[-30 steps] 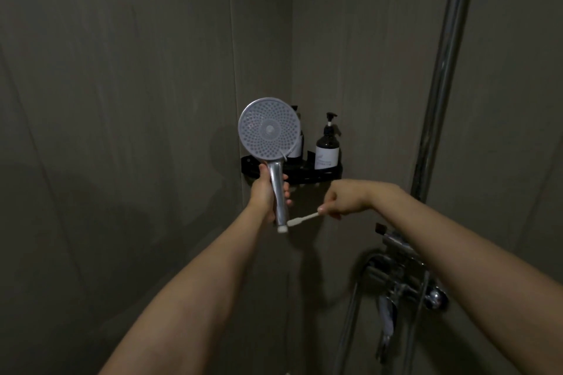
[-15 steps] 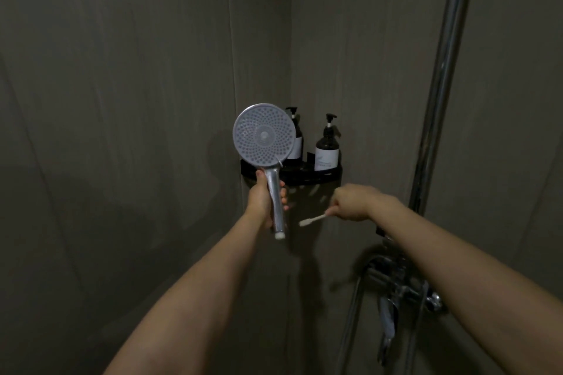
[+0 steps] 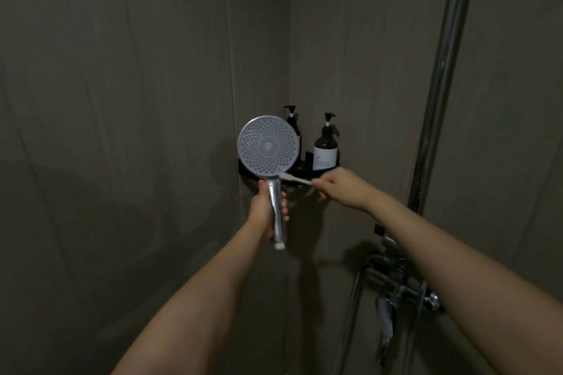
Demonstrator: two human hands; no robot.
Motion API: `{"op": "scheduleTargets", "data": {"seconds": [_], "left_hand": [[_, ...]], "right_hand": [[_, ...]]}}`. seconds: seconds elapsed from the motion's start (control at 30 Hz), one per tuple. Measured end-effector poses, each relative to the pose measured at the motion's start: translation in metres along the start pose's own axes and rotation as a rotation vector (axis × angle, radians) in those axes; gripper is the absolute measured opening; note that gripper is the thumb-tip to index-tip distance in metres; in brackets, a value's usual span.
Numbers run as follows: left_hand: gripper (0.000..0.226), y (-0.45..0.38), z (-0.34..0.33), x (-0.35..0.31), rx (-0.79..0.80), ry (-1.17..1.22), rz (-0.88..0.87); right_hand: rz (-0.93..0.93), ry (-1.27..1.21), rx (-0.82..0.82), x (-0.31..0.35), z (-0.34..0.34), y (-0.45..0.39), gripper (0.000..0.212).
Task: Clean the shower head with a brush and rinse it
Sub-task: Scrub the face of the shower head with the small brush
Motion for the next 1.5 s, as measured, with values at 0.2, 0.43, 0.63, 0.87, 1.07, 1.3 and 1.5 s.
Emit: {"op": "scheduleTargets", "data": {"seconds": [0.2, 0.43, 0.63, 0.87, 1.07, 1.3, 1.5], "left_hand": [[0.066, 0.004, -0.014, 0.009, 0.033, -0.087, 0.011], [0.064, 0.006, -0.02, 0.009, 0.028, -0.146, -0.006], [0.062, 0.006, -0.021, 0.015, 0.027, -0.175, 0.0], [0.06, 0.008, -0.02, 0.025, 0.019, -0.202, 0.005], [0.06, 0.009, -0.021, 0.038, 0.033, -0.193, 0.023], [0.051, 0.011, -0.019, 0.057, 0.013, -0.051, 0.036], [0.014, 0.016, -0.03, 0.077, 0.091, 0.01, -0.042]], "right_hand": [[-0.142, 0.001, -0.437, 0.004, 0.046, -0.007, 0.035], [-0.022, 0.135, -0.166, 0.034, 0.013, -0.017, 0.029], [-0.043, -0.02, -0.343, 0.03, 0.039, -0.017, 0.031], [-0.093, -0.069, -0.455, 0.015, 0.047, -0.01, 0.035], [-0.159, -0.094, -0.452, -0.002, 0.036, -0.014, 0.031], [-0.174, -0.605, -0.463, -0.038, 0.002, -0.011, 0.025], [-0.276, -0.996, -0.352, -0.068, -0.068, -0.002, 0.019]]}}
Point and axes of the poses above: each hand's wrist, its own y-axis away from the middle knuckle, its own z-axis out of the back of the hand, x = y × z, the point moved 8 cm from there along -y, towards the middle knuckle, and after that the axes turned 7 degrees about x, right-handed, at the moved point
